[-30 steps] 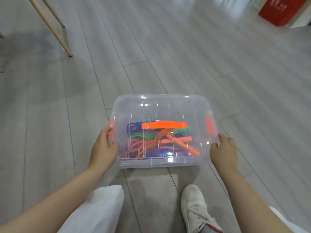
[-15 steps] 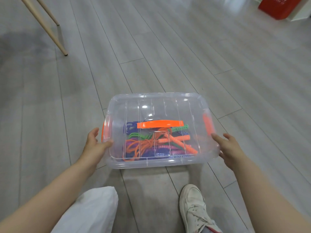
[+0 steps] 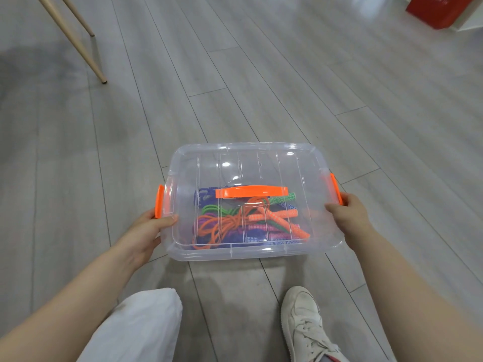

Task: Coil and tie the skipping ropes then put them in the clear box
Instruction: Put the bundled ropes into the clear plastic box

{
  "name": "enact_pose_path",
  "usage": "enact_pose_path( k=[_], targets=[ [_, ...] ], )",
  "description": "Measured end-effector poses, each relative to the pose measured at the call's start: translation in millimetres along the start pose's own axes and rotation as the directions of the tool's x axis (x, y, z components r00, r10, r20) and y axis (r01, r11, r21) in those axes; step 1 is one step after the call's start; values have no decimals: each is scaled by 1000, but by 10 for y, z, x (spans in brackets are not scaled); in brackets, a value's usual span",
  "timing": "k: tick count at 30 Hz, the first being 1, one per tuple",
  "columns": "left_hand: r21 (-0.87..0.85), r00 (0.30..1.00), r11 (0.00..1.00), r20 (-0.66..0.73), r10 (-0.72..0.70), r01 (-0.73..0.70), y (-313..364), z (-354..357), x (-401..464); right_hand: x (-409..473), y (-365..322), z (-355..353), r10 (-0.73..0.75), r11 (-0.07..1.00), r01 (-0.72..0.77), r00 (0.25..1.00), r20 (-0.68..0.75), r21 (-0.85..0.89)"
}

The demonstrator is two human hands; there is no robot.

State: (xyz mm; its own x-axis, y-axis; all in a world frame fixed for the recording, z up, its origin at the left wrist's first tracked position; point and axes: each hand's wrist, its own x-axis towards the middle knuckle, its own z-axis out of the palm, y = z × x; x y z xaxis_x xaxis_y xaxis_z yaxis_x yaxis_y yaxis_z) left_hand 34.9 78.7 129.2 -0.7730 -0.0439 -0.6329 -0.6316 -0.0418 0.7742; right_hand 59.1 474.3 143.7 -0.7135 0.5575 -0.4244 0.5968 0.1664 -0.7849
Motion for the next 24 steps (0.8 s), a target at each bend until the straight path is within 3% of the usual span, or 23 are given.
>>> enact_pose_path(
  k=[9,17,21,24],
  targets=[
    [-33,1000,999,13,-29,29,-12,-34,24,-60,82,134,-98,994,91,986,-139,-52],
    [-29,1000,999,9,-30,30,-27,-24,22,-60,147,235,-219,951,156,950,-222,-267],
    [-11,996,997,-46,70,-70,-45,12,-14,-76,159,272,-284,900,182,934,-217,-395],
    [129,963,968,-139,232,-214,-98,-5,-9,-87,188,319,-306,845,161,927,-215,-509]
  ],
)
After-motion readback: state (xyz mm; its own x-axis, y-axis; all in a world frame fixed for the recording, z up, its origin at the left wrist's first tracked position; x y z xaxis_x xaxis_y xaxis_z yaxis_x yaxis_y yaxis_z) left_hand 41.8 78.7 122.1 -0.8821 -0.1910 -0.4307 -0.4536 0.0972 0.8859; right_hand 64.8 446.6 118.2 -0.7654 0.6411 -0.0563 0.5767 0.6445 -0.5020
